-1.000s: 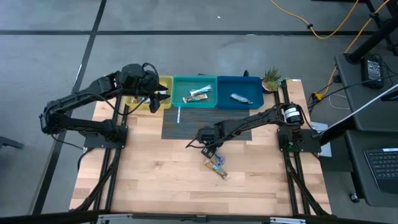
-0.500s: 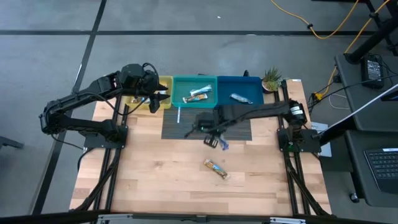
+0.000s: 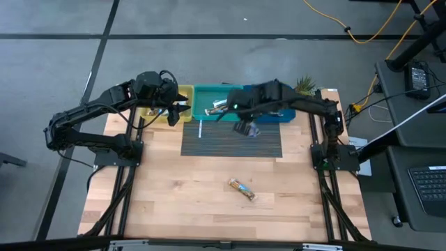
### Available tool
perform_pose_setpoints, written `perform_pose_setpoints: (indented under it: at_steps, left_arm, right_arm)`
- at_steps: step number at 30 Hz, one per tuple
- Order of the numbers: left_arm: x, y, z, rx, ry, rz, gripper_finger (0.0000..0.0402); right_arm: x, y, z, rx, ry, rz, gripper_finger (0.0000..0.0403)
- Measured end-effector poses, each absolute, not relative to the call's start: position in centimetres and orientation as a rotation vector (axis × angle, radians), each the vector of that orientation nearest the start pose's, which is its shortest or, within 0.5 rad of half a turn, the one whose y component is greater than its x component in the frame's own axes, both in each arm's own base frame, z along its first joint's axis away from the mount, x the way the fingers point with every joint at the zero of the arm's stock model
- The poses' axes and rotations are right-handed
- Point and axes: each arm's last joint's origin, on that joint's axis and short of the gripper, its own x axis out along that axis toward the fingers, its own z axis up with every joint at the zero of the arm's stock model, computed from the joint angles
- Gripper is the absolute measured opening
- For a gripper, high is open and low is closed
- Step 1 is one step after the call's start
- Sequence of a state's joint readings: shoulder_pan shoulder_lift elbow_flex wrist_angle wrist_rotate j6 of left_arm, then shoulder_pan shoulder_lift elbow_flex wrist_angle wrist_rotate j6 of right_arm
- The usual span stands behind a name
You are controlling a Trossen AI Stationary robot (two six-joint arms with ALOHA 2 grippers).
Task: Pick and place Granola Bars by type
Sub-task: Put the blue granola bar into the dark blue bin
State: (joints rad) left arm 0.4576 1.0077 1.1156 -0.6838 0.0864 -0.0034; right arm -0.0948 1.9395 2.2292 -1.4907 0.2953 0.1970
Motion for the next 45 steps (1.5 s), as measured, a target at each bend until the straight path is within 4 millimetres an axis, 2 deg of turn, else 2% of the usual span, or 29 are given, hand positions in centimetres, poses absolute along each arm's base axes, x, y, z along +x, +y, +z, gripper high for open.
perform_pose_setpoints:
  at_steps: [5,9,14,18,22,31,45]
  left_arm:
    - [17.8,8.5,36.0,-0.162,0.557,0.37,0.0168]
    - [17.8,8.5,36.0,-0.168,0.557,0.372,0.0168]
    - [17.8,8.5,36.0,-0.168,0.56,0.373,0.0168]
    - [17.8,8.5,36.0,-0.167,0.562,0.382,0.0168]
    - [17.7,8.6,36.0,-0.171,0.562,0.418,0.0168]
    - [17.6,8.8,35.9,-0.187,0.561,0.504,0.0168]
    - [17.6,8.9,35.9,-0.245,0.545,0.544,0.0168]
  right_arm:
    - [34.5,-8.6,39.0,0.015,1.251,-0.526,0.0059]
    - [32.8,-12.6,39.4,-0.001,1.256,-0.558,0.0054]
    - [30.1,-18.1,39.5,0.067,1.266,-0.562,0.0044]
    - [28.2,-21.5,39.5,0.131,1.231,-0.522,0.0053]
    - [26.7,-23.9,39.7,0.146,1.167,-0.489,0.0053]
    - [25.0,-26.8,40.0,0.158,1.04,-0.437,0.0052]
    - [24.0,-28.0,40.1,0.132,1.027,-0.459,0.0053]
